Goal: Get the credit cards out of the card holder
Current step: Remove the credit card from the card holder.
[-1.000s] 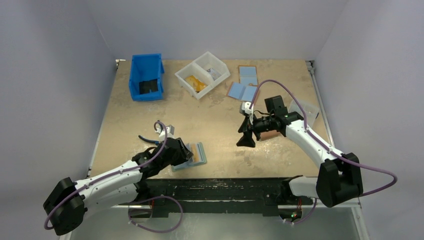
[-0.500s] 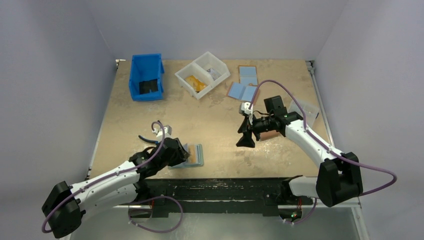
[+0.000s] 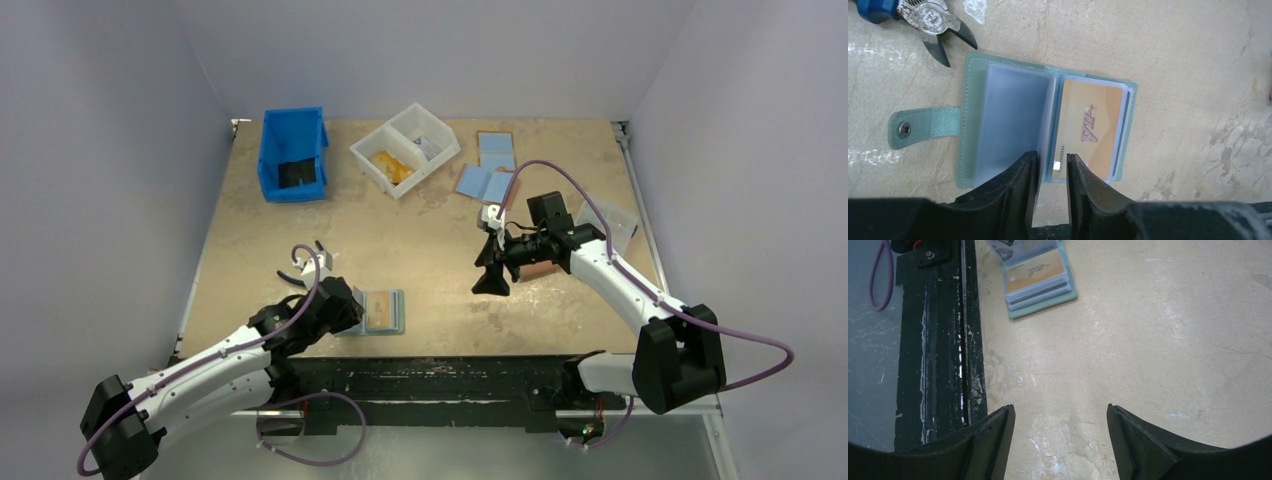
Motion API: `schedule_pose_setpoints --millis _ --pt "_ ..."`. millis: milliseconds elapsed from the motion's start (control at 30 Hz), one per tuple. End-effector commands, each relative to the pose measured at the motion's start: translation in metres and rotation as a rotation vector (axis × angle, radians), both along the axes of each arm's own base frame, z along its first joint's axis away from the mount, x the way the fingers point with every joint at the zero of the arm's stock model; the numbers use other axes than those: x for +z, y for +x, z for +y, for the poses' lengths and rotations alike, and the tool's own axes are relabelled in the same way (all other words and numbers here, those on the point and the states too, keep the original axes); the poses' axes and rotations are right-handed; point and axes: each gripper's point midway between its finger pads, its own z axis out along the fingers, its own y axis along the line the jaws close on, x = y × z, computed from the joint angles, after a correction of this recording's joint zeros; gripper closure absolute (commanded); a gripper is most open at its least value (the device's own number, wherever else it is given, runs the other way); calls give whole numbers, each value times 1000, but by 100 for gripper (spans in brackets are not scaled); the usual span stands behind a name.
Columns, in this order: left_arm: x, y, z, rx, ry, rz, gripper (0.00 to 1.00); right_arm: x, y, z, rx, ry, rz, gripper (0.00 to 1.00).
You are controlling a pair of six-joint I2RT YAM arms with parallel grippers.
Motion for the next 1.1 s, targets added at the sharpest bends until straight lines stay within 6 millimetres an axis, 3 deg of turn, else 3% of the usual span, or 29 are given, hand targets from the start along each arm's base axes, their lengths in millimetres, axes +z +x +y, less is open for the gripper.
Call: schedule_pose_setpoints --millis 0,233,500,567,633,767,1067 --pt "10 7 4 24 21 -26 72 2 2 2 7 2 -17 25" --pt "9 7 4 22 21 -29 82 2 2 2 8 1 -17 25" --pt "0 9 6 30 41 -23 84 2 1 4 14 4 -16 25" --pt "-1 11 1 13 41 -25 98 2 0 4 16 6 -15 25" --pt "2 13 -4 -7 33 -36 100 4 -1 5 23 13 -13 25" --pt "18 20 -23 -92 -33 -110 100 9 -8 10 48 48 4 25" --pt "73 36 -91 -350 -293 -387 100 32 -29 30 131 215 104 27"
